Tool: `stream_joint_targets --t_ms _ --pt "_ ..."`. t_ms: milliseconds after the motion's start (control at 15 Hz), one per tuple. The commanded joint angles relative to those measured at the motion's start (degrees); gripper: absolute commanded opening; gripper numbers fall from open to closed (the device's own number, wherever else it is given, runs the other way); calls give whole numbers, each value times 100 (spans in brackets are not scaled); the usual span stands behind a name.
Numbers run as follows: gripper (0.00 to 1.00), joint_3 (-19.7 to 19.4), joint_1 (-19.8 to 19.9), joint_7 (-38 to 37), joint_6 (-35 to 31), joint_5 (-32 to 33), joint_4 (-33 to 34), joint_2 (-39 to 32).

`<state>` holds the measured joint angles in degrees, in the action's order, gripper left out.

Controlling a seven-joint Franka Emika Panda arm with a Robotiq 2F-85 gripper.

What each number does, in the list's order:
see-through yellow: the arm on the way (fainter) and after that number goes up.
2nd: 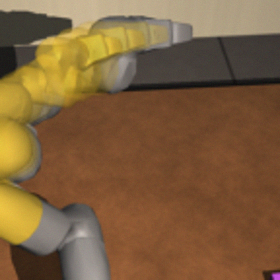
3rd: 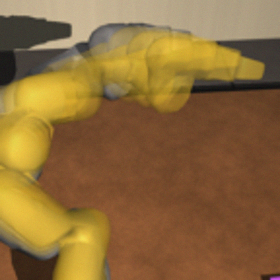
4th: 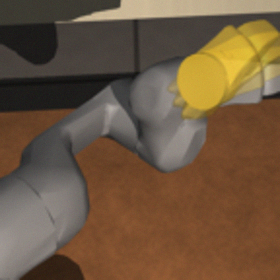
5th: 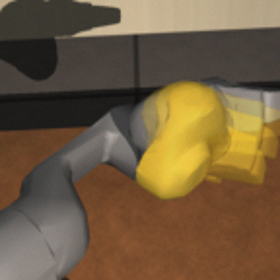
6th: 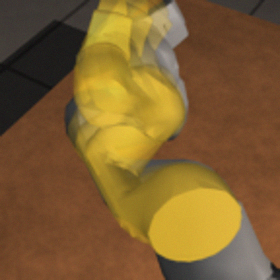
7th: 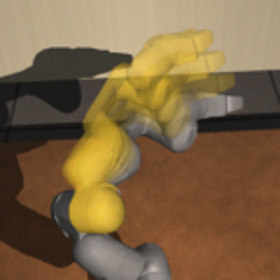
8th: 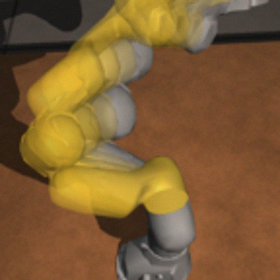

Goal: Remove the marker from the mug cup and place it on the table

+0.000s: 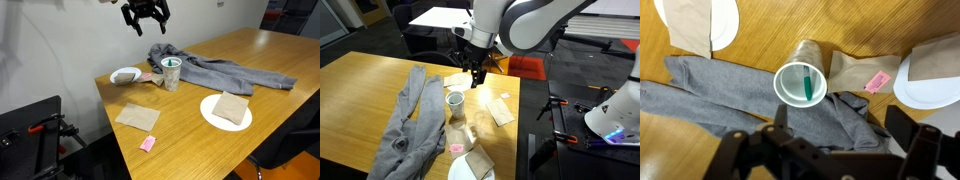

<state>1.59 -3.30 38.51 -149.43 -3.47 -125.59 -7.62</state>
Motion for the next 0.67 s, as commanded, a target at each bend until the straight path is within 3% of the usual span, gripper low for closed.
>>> stream_joint_targets --t_ms 0,600 --pt "100 205 237 653 90 -62 314 -242" --pt "100 325 420 1525 575 122 865 -715"
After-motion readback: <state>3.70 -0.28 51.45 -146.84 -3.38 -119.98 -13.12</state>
